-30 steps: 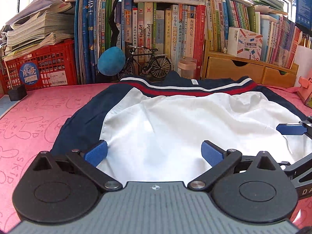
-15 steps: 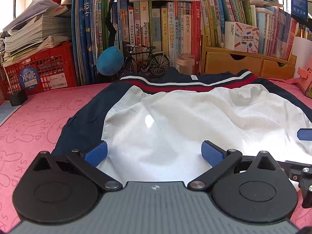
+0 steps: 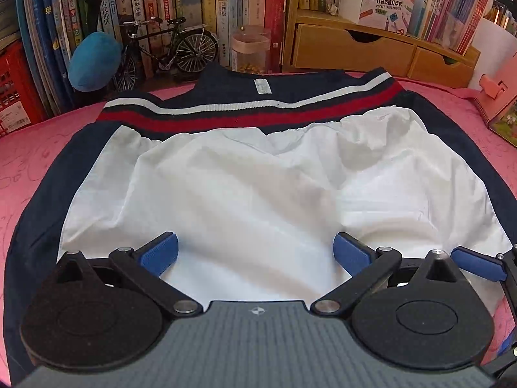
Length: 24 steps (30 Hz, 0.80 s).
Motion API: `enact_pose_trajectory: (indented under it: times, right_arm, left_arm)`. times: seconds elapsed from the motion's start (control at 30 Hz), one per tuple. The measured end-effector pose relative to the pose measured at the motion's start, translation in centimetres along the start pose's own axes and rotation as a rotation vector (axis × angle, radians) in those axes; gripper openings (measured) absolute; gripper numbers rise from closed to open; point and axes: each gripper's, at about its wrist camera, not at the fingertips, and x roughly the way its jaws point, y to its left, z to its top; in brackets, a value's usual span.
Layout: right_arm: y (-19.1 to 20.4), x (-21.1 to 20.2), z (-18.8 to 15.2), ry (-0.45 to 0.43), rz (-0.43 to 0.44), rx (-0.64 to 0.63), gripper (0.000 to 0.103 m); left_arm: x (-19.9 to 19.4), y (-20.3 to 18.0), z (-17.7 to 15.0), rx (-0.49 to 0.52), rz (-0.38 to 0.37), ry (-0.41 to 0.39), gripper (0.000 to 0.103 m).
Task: Fold clothes
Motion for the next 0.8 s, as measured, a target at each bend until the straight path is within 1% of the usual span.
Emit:
enact_pose_trajectory:
  times: [0.1,0.2,0.3,0.37,0.47,0.57,0.63,0.7,0.73,0.77,0.8]
  right_arm:
    - [-0.1,0.1,-0.1,0.001,0.002,0.002,0.103]
    - [-0.1,0.1,-0.2,0.002,0.004,0.005,0.103]
    - [-0.2,0.1,-0.2,0.002,0.007,0.008,0.103]
    - [-0.2,0.0,-0.1,0.002,0.009,0.011,0.103]
    - [-0.2,0.0,0.0,0.002,0.009,0.011,0.103]
    - [-0.1,-0.1,0.1,0.003,0.008,0.009,0.103]
    - [-0.1,-0.1,0.2,0.004,0.007,0.007,0.103]
    - [-0.1,-0.1,0.2,0.004,0.008,0.006,0.103]
    - [0.0,-0.1,0.2,0.004,0.008,0.006,0.103]
    - [0.0,-0.1,0.3,0.005,0.007,0.007,0.103]
    - [0.1,-0.1,0.3,0.005,0.007,0.007,0.103]
  left_arm:
    - [1.8,-0.3,2.0,0.013,0.065,-0.011,0.103]
    - [3.6,0.6,4.1,-0.012,0.095,-0.014,0.103]
    - [5.0,1.8,5.5,-0.079,0.067,0.003,0.103]
    - [5.7,1.5,6.0,-0.058,0.097,-0.01,0.103]
    - [6.1,0.6,6.0,0.0,0.132,-0.057,0.103]
    - [6.9,0.6,6.8,-0.002,0.142,-0.069,0.103]
    - [7.1,1.2,7.9,-0.05,0.19,-0.046,0.103]
    - [6.3,2.0,8.6,-0.13,0.188,-0.016,0.102]
    - [5.3,2.1,8.4,-0.149,0.153,-0.02,0.098]
    - [4.1,1.9,7.9,-0.145,0.113,-0.033,0.098]
    - [3.0,1.6,7.3,-0.118,0.105,-0.042,0.098]
